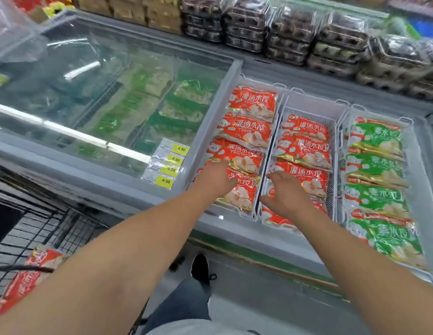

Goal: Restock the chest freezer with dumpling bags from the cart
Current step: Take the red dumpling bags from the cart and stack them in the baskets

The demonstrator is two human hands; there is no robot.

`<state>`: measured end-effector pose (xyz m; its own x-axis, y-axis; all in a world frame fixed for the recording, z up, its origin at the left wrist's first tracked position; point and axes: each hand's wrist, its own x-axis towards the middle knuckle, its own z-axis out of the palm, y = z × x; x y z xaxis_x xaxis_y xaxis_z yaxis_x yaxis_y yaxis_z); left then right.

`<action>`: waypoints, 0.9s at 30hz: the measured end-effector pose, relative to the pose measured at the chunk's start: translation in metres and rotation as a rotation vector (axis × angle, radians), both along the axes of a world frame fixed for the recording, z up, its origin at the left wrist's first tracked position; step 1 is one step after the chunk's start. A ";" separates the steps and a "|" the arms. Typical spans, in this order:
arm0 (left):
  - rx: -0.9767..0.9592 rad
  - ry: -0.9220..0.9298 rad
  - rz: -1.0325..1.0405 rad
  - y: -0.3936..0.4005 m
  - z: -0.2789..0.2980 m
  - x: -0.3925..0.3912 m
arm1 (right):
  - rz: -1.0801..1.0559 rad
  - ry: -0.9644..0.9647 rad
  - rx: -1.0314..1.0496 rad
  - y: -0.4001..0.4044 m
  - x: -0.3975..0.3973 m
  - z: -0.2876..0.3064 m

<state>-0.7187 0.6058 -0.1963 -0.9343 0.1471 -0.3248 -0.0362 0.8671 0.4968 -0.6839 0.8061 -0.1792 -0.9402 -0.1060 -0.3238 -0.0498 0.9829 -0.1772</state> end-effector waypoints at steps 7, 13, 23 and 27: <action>0.018 0.157 0.092 0.004 0.046 0.090 | 0.027 0.082 -0.057 0.002 0.079 0.036; 0.040 0.218 0.199 -0.016 0.085 0.163 | 0.083 0.194 -0.065 -0.014 0.129 0.066; -0.040 0.260 0.371 -0.125 0.118 0.280 | 0.218 0.177 -0.121 -0.117 0.214 0.097; -0.079 0.230 0.436 -0.195 0.115 0.330 | 0.284 0.151 -0.154 -0.190 0.246 0.094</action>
<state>-0.3885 0.4106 -0.0816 -0.9521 -0.2897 -0.0975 -0.3008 0.8308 0.4683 -0.4378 0.6158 -0.0852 -0.9023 -0.4065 -0.1437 -0.3539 0.8886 -0.2917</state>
